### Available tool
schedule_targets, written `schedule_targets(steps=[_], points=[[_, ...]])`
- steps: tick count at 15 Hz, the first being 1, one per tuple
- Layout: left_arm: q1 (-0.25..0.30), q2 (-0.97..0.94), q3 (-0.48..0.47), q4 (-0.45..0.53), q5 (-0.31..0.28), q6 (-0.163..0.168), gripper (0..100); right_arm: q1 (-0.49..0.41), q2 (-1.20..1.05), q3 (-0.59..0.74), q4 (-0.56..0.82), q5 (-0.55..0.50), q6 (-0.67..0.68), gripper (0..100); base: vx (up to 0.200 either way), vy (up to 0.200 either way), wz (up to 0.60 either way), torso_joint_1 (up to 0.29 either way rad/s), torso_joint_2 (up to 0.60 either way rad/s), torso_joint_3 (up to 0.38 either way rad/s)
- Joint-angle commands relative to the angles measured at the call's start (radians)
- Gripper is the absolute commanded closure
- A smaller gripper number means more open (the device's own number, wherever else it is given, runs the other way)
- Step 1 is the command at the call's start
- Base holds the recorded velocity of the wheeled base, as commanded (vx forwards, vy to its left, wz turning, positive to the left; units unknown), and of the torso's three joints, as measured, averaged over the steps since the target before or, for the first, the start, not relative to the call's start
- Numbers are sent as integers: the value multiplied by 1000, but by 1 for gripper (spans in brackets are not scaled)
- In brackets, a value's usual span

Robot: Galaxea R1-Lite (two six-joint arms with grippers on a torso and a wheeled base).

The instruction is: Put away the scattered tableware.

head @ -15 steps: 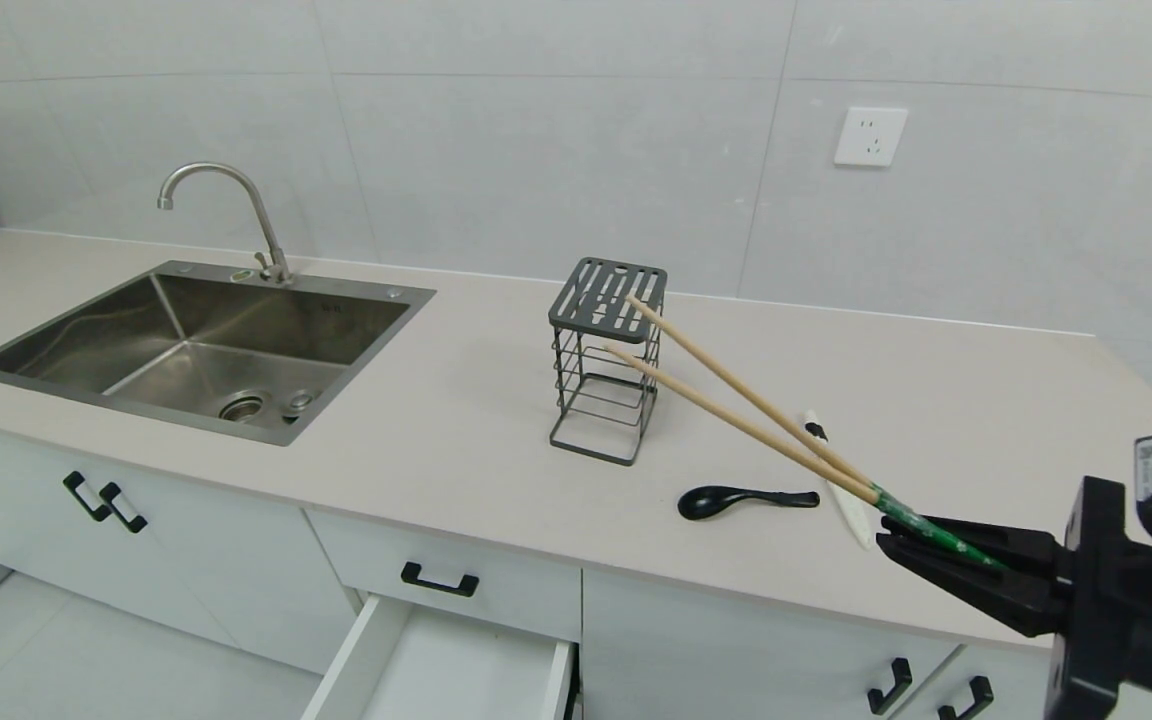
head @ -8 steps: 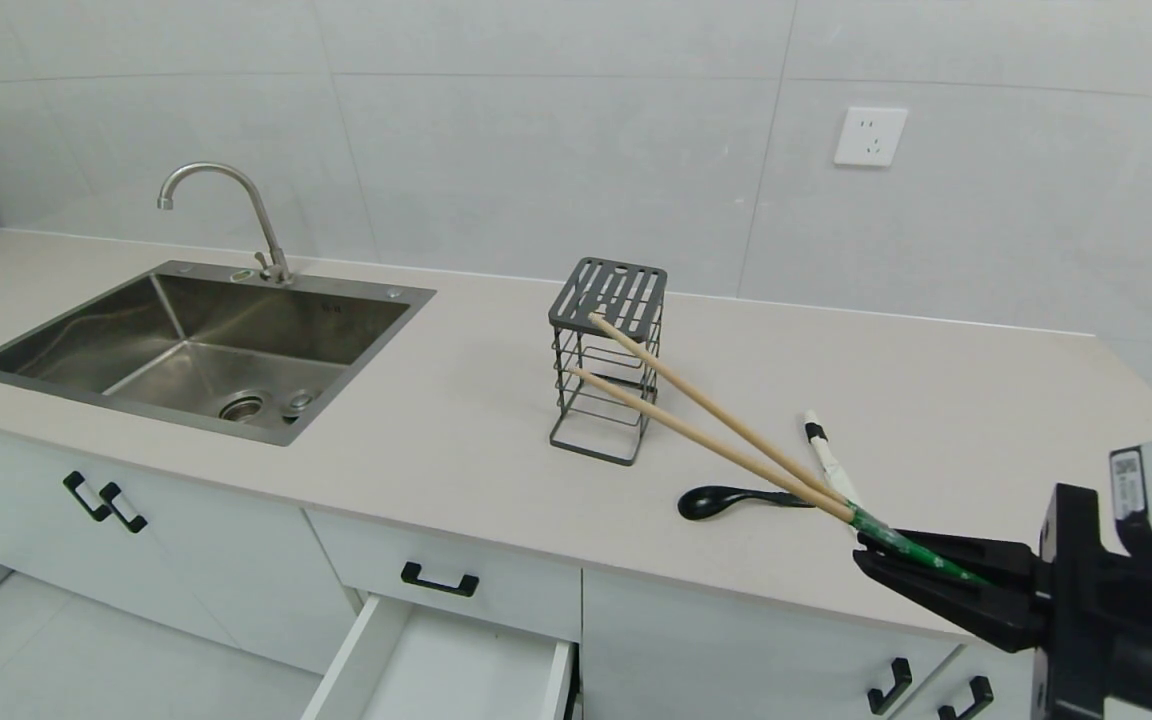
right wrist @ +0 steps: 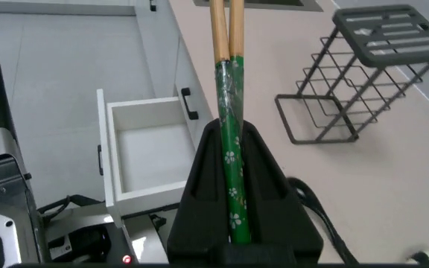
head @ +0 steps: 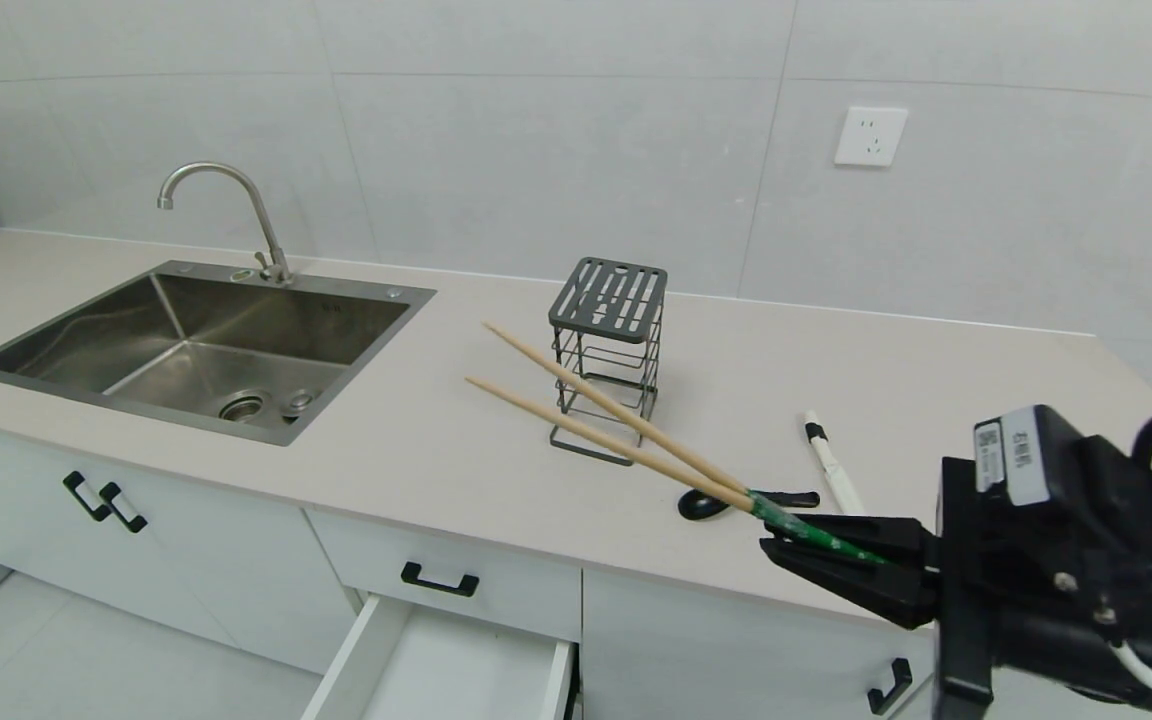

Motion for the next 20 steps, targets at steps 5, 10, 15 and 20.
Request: schedule_targets(steps=[5,10,15,20], points=[[0,1,0,0,0,0,0,210,181,-31,-53,-163,202,100,0,0,0,0,0,0],[0,1,0,0,0,0,0,310,319,-142,-64,-283,320,100,0,0,0,0,0,0],[0,1,0,0,0,0,0,323,409,-226,-63,-289,318,100,0,0,0,0,0,0],[0,1,0,0,0,0,0,348,455,-438,5,-331,306,100,0,0,0,0,0,0]])
